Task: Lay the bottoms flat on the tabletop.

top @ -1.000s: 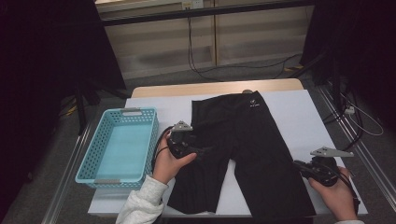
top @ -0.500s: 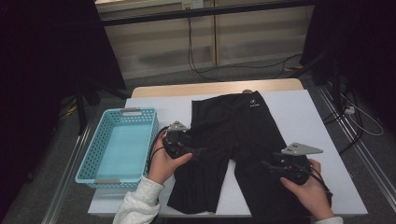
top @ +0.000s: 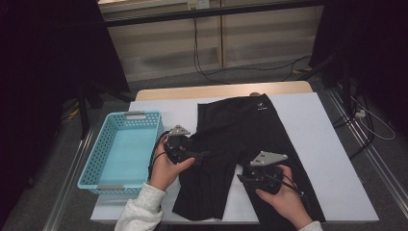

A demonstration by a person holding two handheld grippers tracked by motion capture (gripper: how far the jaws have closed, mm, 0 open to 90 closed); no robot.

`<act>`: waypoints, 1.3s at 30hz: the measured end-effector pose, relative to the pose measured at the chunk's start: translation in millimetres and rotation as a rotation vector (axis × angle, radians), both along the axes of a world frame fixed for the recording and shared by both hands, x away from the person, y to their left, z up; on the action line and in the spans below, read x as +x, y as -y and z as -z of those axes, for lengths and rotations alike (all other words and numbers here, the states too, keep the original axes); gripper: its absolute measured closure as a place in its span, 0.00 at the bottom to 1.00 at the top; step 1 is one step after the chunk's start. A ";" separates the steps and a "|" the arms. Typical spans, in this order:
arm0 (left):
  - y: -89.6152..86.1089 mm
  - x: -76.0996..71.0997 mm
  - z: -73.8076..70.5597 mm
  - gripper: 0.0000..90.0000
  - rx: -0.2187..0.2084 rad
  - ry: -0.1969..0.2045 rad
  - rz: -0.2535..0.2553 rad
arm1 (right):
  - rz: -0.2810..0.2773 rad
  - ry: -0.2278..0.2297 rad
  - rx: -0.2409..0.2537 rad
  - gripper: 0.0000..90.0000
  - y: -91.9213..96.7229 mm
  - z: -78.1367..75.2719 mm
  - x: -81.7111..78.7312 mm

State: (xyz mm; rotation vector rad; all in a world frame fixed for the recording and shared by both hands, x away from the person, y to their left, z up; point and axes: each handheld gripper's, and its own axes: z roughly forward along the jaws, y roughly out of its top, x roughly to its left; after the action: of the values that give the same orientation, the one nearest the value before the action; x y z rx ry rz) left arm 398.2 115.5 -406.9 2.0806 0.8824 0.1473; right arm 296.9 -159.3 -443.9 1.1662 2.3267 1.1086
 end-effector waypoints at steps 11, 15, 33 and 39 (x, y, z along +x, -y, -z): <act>-4.0 1.1 1.2 0.15 0.002 0.017 -0.008 | -0.076 -0.022 -0.016 0.65 -35.3 7.4 9.9; -5.0 0.4 2.9 0.15 0.007 0.013 -0.011 | -0.094 -0.044 -0.034 0.69 -44.0 12.7 12.6; -10.5 -0.6 -1.7 0.15 -0.015 0.012 -0.027 | -0.185 -0.084 -0.051 1.00 -28.8 12.1 -0.5; -10.6 0.0 -2.7 0.15 -0.007 0.017 -0.024 | -0.164 -0.057 -0.021 0.82 -25.8 5.3 -5.6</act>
State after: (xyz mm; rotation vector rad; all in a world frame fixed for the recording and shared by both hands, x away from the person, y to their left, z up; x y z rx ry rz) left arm 398.3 126.0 -404.2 2.0597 0.8967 0.1744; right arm 291.3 -133.4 -449.1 1.0273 2.5091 1.1150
